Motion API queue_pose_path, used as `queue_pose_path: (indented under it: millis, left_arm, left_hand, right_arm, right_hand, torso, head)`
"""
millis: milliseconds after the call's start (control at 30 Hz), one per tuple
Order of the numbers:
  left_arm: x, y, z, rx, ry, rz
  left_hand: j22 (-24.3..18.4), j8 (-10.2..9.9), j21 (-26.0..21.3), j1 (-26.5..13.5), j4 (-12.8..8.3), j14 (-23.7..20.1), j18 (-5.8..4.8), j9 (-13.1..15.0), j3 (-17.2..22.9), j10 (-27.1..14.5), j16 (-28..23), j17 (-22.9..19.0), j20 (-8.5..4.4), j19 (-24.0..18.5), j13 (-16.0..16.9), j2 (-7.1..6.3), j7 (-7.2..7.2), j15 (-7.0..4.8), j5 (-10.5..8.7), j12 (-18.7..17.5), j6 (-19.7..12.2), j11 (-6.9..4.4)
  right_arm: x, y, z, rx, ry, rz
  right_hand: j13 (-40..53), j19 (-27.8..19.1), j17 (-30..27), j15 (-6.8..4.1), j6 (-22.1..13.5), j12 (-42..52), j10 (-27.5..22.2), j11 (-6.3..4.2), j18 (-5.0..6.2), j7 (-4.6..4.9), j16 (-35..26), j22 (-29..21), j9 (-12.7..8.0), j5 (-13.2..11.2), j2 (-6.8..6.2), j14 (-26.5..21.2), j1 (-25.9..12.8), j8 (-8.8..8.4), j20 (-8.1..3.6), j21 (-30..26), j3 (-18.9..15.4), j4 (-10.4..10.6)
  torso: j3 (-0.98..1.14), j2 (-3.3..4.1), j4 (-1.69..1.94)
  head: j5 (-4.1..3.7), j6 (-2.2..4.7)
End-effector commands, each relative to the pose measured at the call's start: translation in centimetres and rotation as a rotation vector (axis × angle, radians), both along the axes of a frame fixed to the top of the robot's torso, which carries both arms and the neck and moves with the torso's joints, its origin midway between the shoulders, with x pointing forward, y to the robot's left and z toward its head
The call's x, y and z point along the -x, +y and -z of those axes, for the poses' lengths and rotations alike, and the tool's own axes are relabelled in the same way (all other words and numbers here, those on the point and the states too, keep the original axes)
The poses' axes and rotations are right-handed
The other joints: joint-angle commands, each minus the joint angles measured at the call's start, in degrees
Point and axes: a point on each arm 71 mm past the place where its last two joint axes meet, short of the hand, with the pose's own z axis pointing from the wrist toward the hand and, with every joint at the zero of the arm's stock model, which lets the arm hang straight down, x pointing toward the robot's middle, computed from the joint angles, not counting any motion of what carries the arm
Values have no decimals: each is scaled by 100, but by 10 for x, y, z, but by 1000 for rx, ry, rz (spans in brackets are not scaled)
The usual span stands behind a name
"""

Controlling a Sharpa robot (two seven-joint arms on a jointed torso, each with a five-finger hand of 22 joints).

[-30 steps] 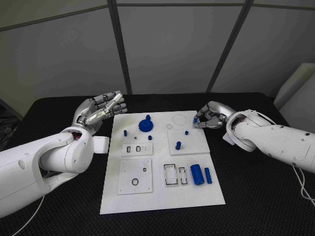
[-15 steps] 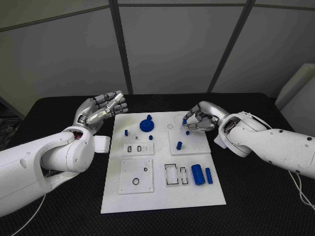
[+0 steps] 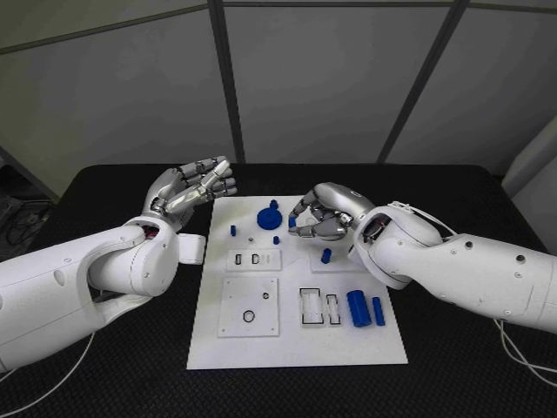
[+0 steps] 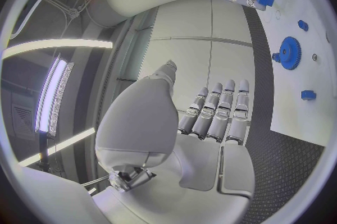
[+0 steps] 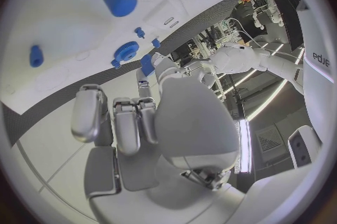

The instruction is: Assemble the parts on the task board

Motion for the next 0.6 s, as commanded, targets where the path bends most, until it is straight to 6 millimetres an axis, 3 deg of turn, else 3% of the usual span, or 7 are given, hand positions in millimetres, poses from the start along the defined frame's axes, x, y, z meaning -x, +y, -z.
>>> queue_pose_path:
  millis: [33, 233, 600]
  left_arm:
    - [0, -4, -2, 1, -10, 16]
    - [0, -5, -2, 1, -9, 18]
    - [-1, -7, -1, 2, -8, 19]
  left_hand:
    - [-5, -30, 30, 47, -12, 9, 29, -4, 36, -17, -24, -2, 0, -16, 0, -11, 633, 2, -31, -15, -32, 13]
    - [-5, -30, 30, 47, -12, 9, 29, -4, 36, -17, -24, -2, 0, -16, 0, -11, 633, 2, -31, -15, -32, 13]
    - [-5, -30, 30, 47, -12, 9, 29, -4, 36, -17, -24, -2, 0, -16, 0, -11, 633, 2, -31, -15, -32, 13]
  right_arm:
    - [2, 14, 1, 77, -35, 0]
    - [6, 35, 5, 105, -47, -28]
    - [13, 56, 20, 161, -42, -60]
  right_hand:
    - [1292, 16, 1506, -36, 80, 26, 448, -33, -35, -29, 29, 9, -6, 22, -4, 596, -41, 15, -20, 34, -30, 3]
    - [1296, 14, 1506, -38, 89, 30, 451, -37, -34, -33, 29, 2, -4, 20, 3, 596, -44, 17, -23, 32, -28, 4]
    - [1300, 16, 1506, -50, 104, 32, 455, -47, -33, -43, 29, 0, -1, 60, -18, 596, -92, 13, -35, 32, -50, 18]
  torso:
    - [-2, 11, 7]
    - [-5, 6, -13]
    - [4, 12, -9]
  head:
    - [75, 14]
    - [90, -25]
    - [144, -77]
